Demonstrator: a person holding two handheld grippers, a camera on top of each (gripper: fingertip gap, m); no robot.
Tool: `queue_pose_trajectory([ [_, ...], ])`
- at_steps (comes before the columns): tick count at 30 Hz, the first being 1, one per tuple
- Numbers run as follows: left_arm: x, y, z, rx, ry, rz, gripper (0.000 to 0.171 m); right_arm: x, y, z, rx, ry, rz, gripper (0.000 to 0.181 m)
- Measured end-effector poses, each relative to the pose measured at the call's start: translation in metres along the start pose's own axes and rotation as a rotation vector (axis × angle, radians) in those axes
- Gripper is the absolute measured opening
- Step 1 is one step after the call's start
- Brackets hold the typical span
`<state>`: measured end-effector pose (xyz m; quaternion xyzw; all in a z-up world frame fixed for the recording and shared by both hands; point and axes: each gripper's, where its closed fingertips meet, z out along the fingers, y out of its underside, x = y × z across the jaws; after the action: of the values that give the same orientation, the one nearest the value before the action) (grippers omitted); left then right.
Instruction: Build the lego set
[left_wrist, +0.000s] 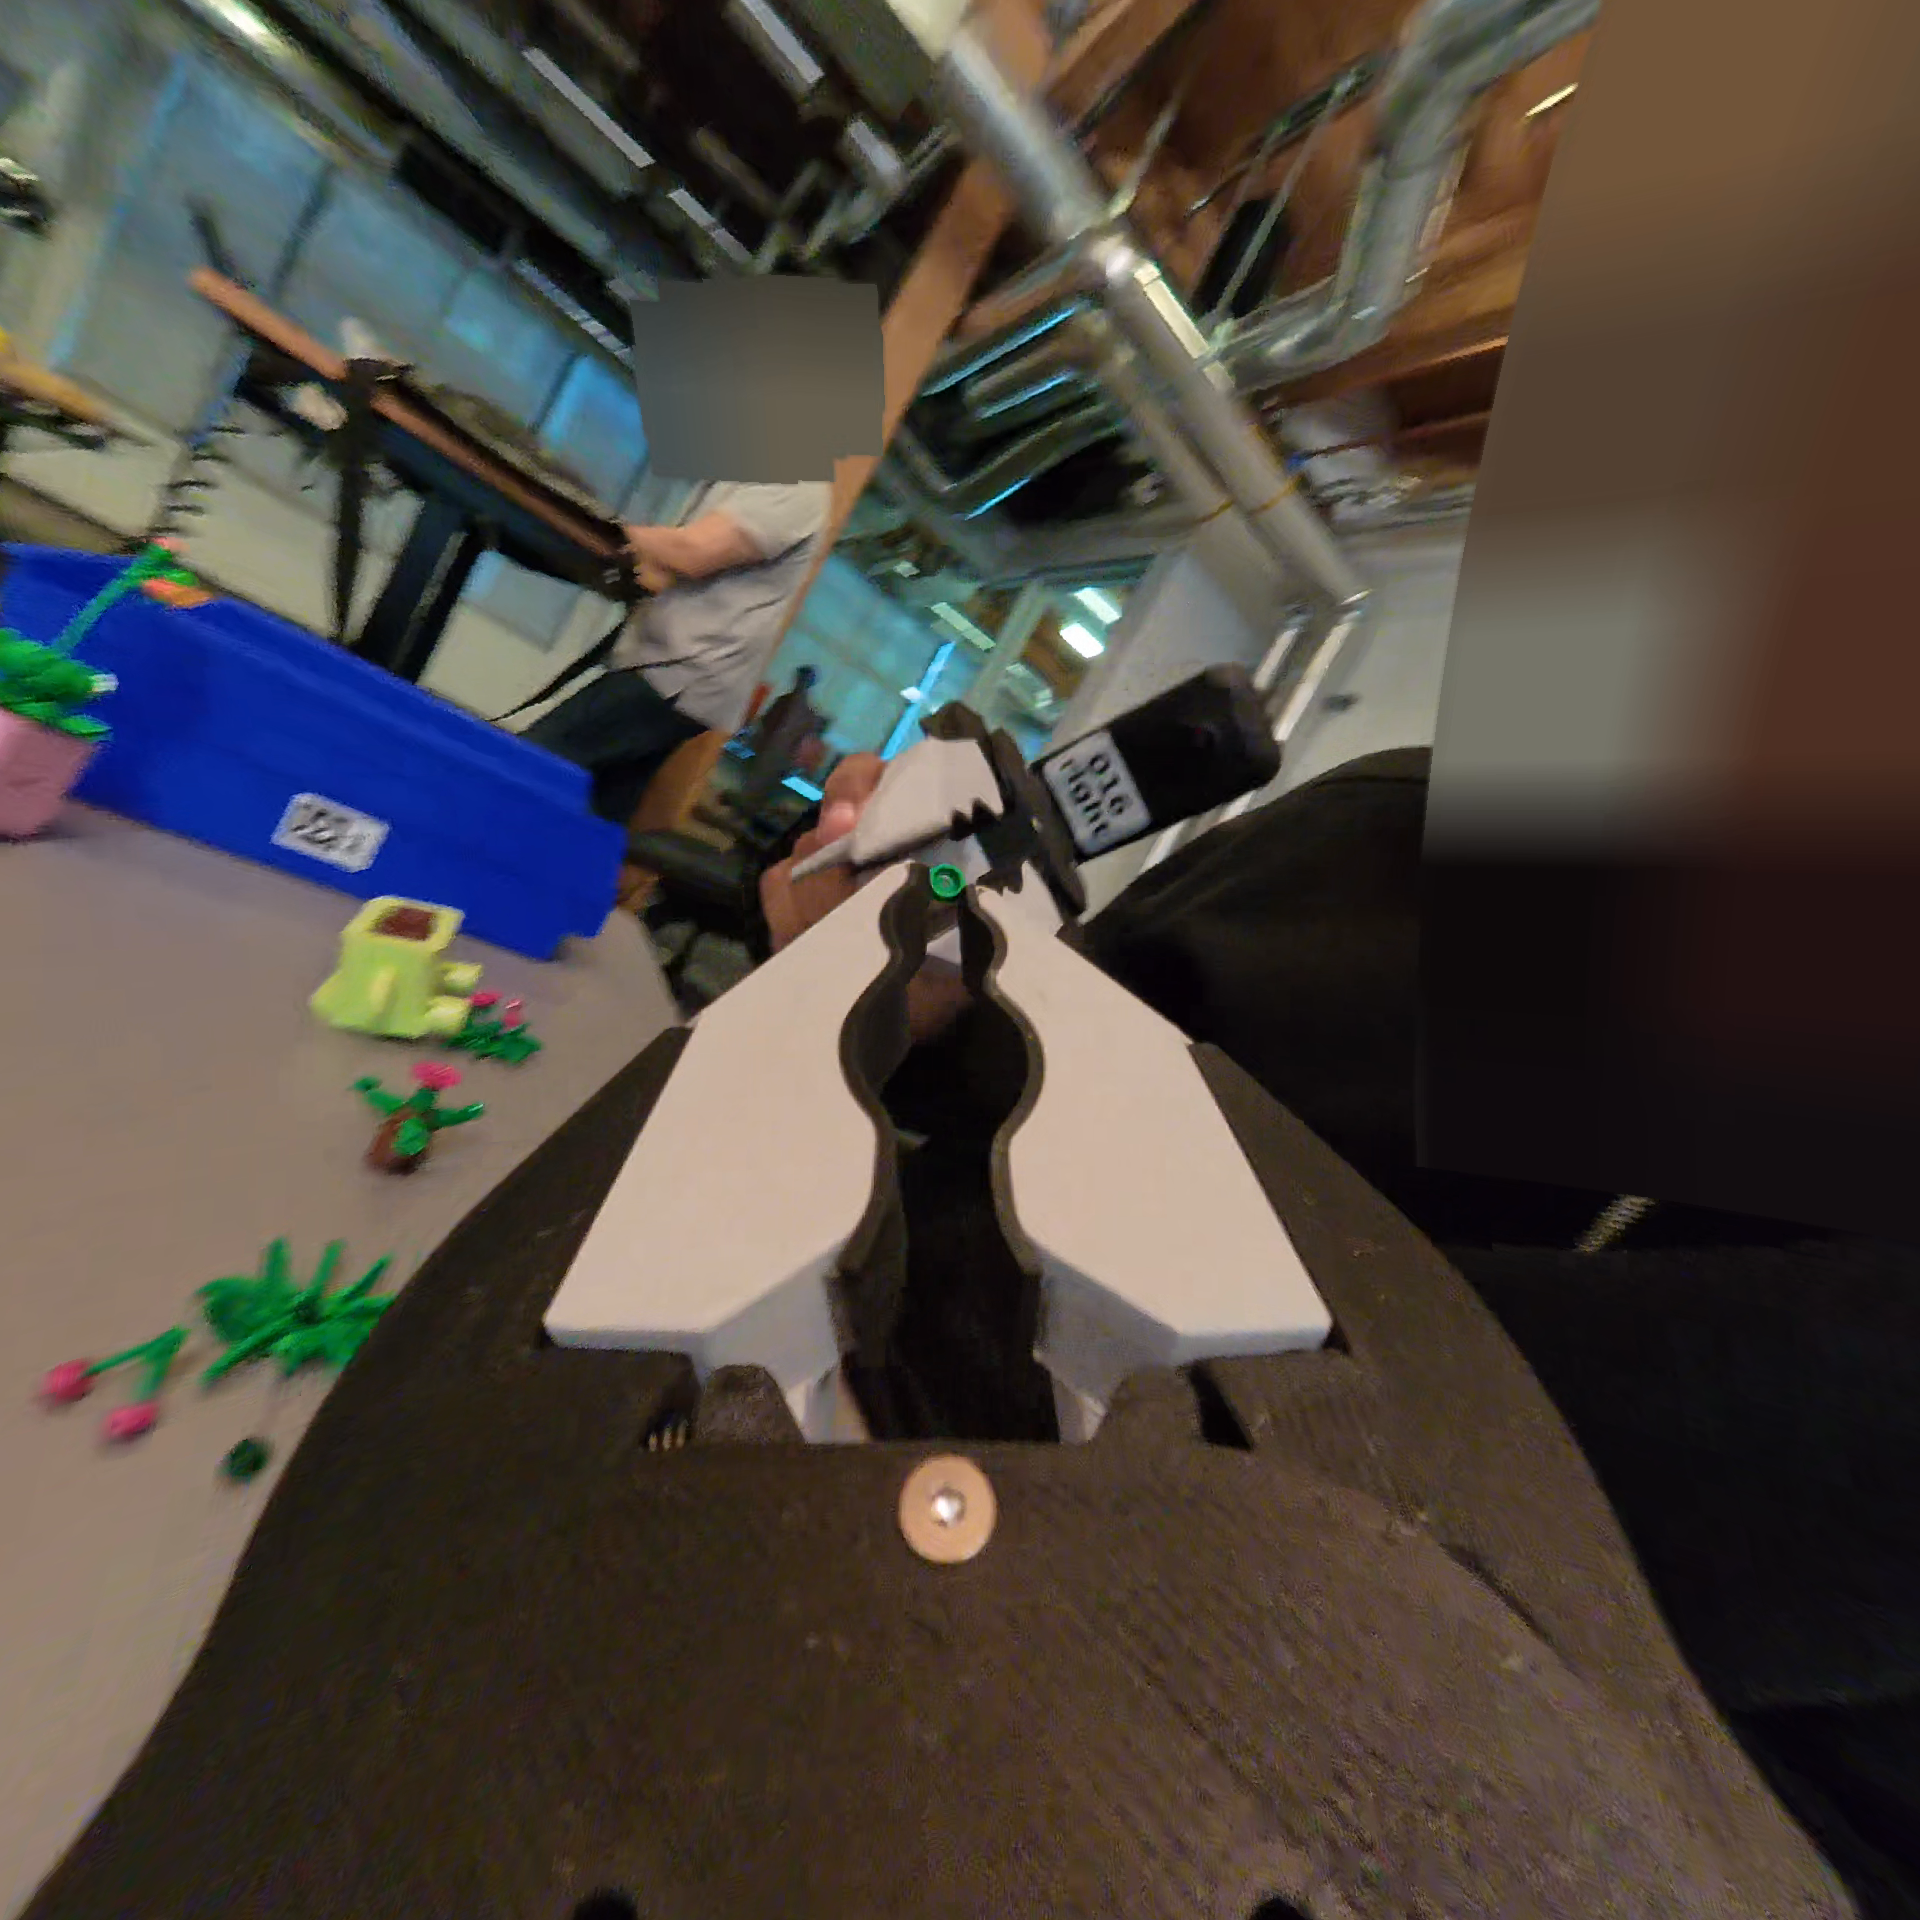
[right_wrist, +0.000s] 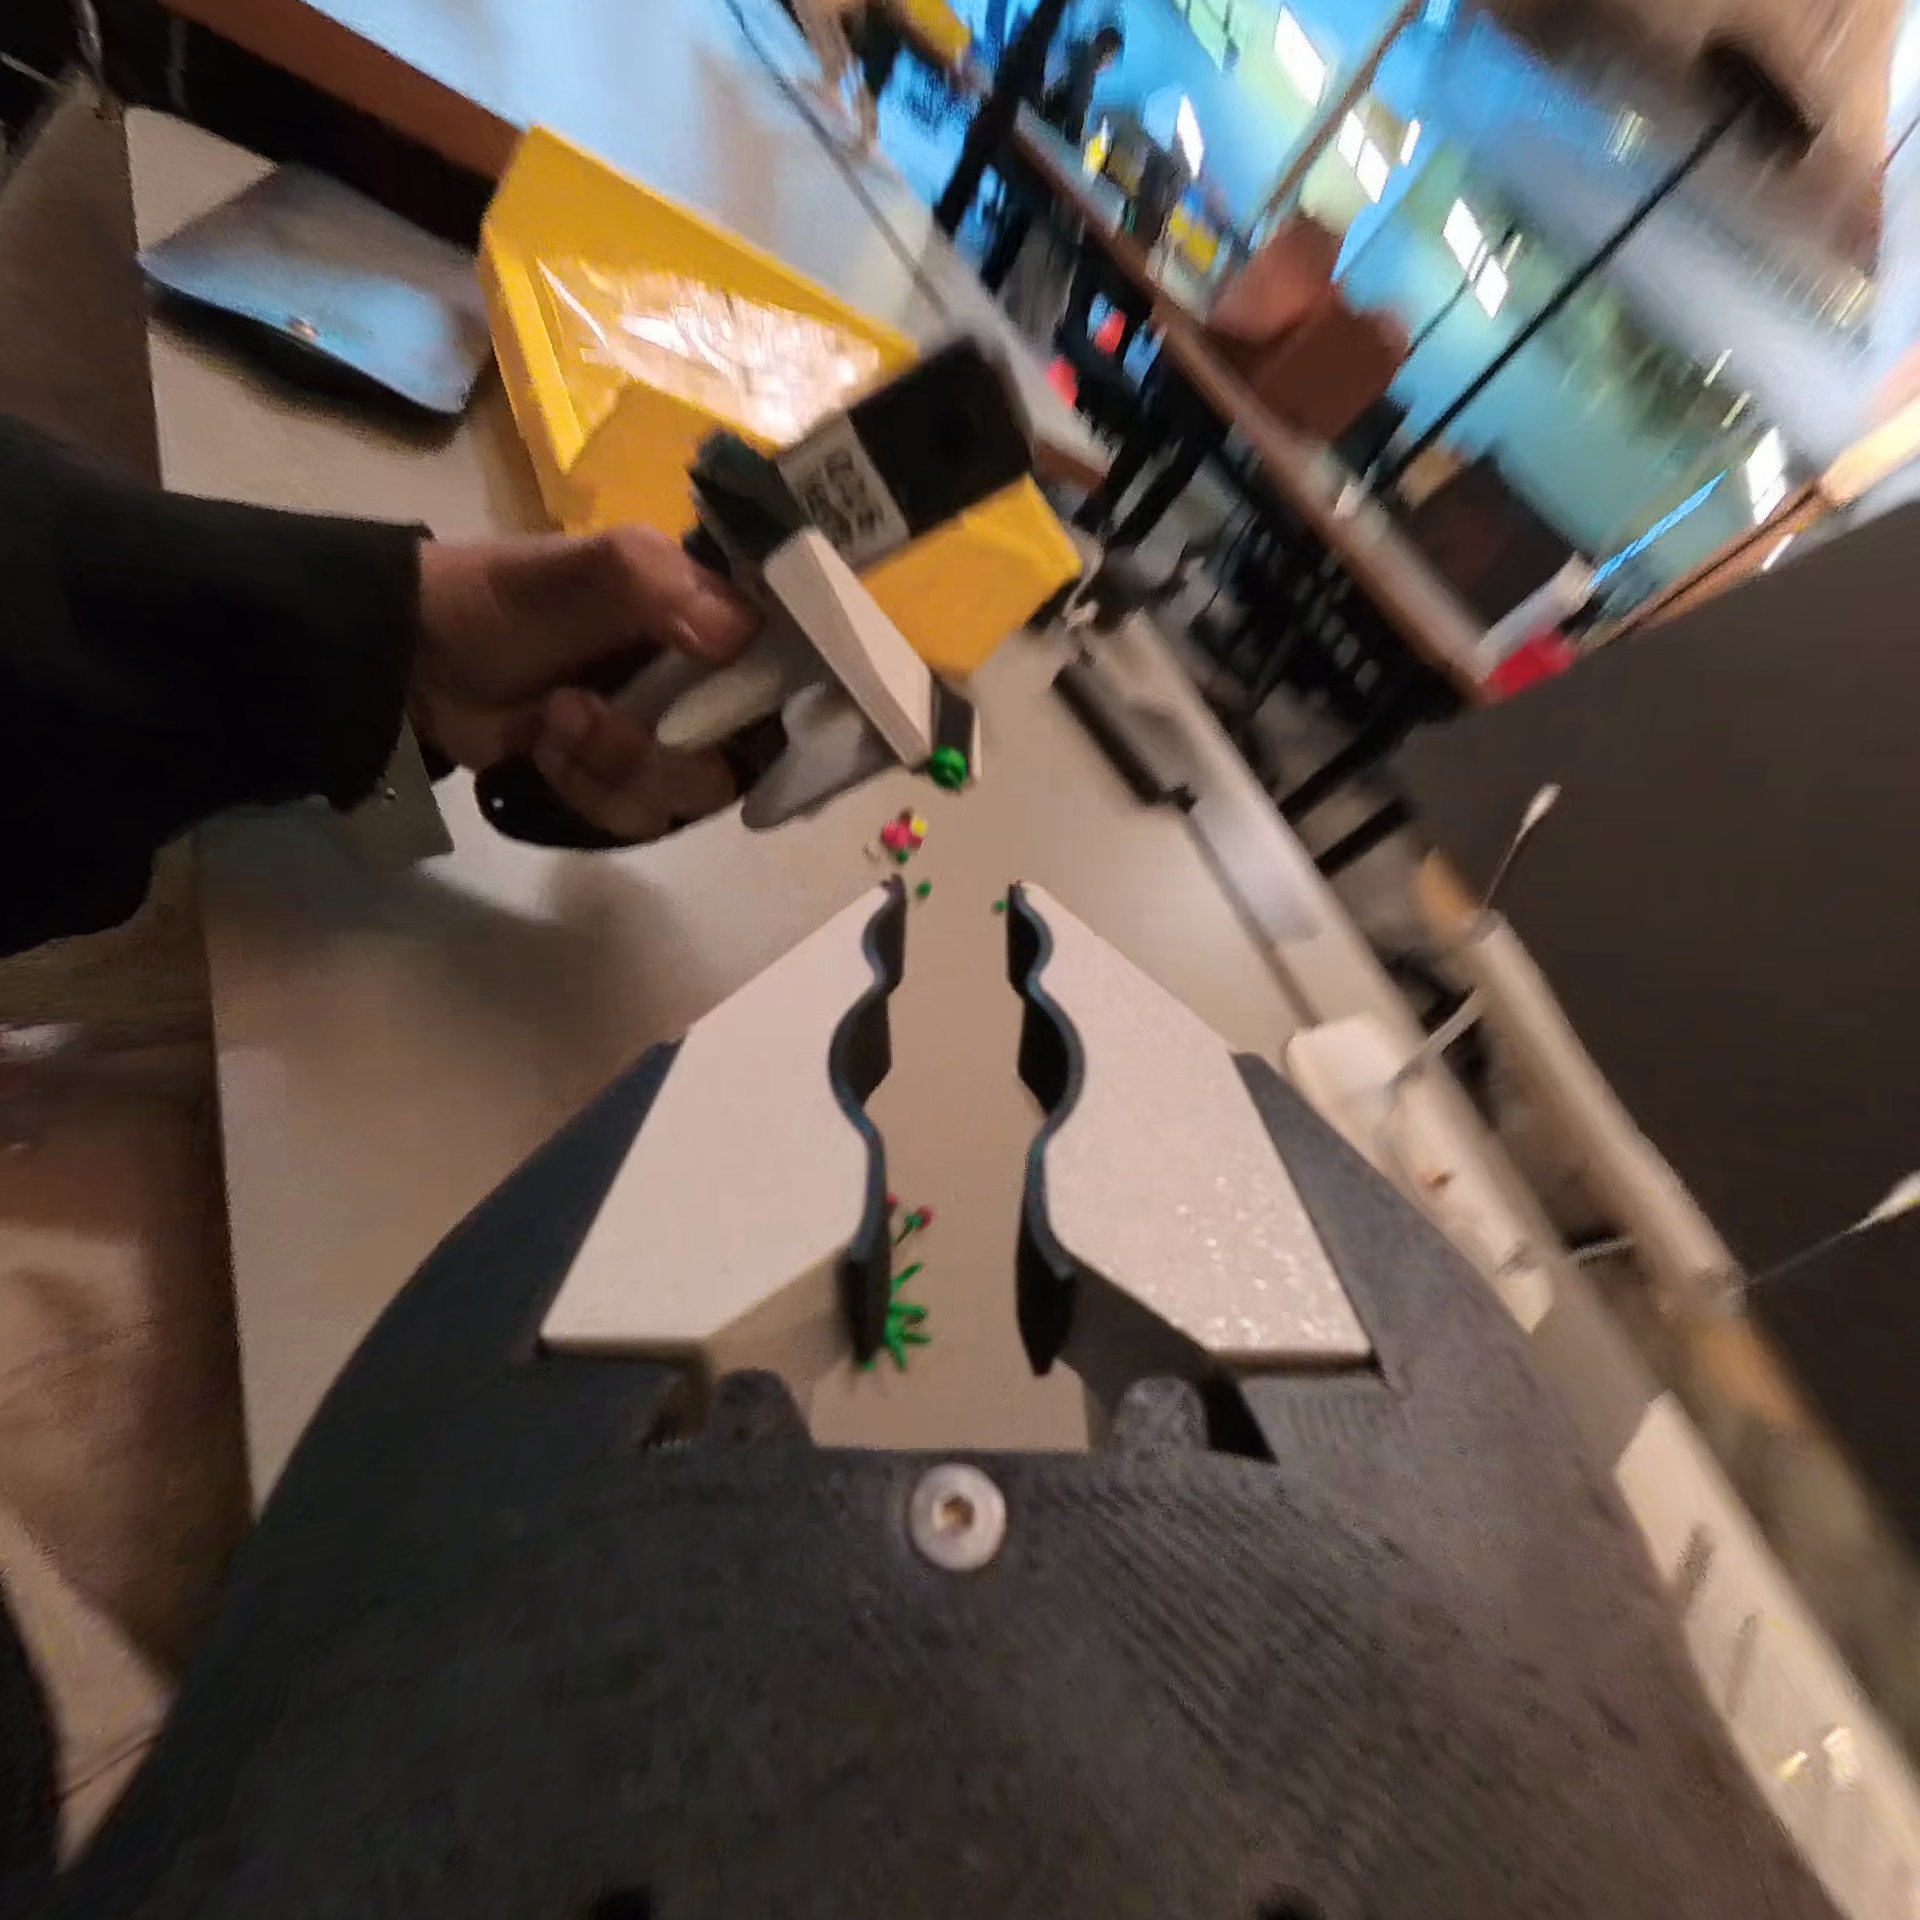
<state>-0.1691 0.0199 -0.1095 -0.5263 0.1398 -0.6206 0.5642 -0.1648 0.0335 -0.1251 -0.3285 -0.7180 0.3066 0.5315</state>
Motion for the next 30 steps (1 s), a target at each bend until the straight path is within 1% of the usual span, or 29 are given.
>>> queue_pose_trajectory([
  [1, 0.004, -0.003, 0.001, 0.022, 0.045, -0.018, 0.002, -0.003, -0.01, -0.003, 0.035, 0.007, -0.057, 0.01],
  [2, 0.009, -0.005, 0.002, 0.044, 0.085, -0.03, 0.002, -0.006, -0.016, -0.004, 0.053, 0.011, -0.102, 0.006],
  [4, 0.014, -0.007, 0.006, 0.057, 0.143, -0.055, 0.002, -0.008, -0.024, -0.004, 0.058, 0.024, -0.155, 0.008],
  [6, 0.016, -0.001, 0.01, 0.03, 0.168, -0.079, 0.002, -0.008, -0.027, -0.003, 0.056, 0.033, -0.177, 0.012],
  [8, 0.018, 0.0, 0.013, 0.028, 0.199, -0.093, 0.003, -0.008, -0.032, -0.004, 0.078, 0.043, -0.195, 0.013],
  [10, 0.02, -0.002, 0.014, 0.043, 0.226, -0.1, 0.003, -0.006, -0.036, -0.005, 0.094, 0.059, -0.206, 0.009],
  [13, 0.021, 0.0, 0.015, 0.033, 0.239, -0.115, 0.002, -0.005, -0.036, -0.007, 0.091, 0.061, -0.221, 0.002],
  [15, 0.021, 0.002, 0.014, 0.025, 0.245, -0.132, 0.002, -0.007, -0.036, -0.007, 0.081, 0.06, -0.245, 0.002],
  [20, 0.017, 0.009, 0.011, -0.016, 0.241, -0.193, 0.003, -0.014, -0.03, -0.005, 0.04, 0.03, -0.307, 0.002],
  [26, 0.005, 0.02, 0.007, -0.072, 0.158, -0.218, 0.003, -0.02, -0.015, -0.003, -0.028, -0.044, -0.28, 0.002],
  [28, -0.001, 0.022, 0.006, -0.077, 0.121, -0.226, 0.007, -0.02, -0.01, -0.001, -0.048, -0.062, -0.26, 0.002],
  [30, -0.012, 0.024, 0.004, -0.085, 0.056, -0.233, 0.018, -0.021, -0.001, 0.002, -0.082, -0.095, -0.219, 0.002],
])
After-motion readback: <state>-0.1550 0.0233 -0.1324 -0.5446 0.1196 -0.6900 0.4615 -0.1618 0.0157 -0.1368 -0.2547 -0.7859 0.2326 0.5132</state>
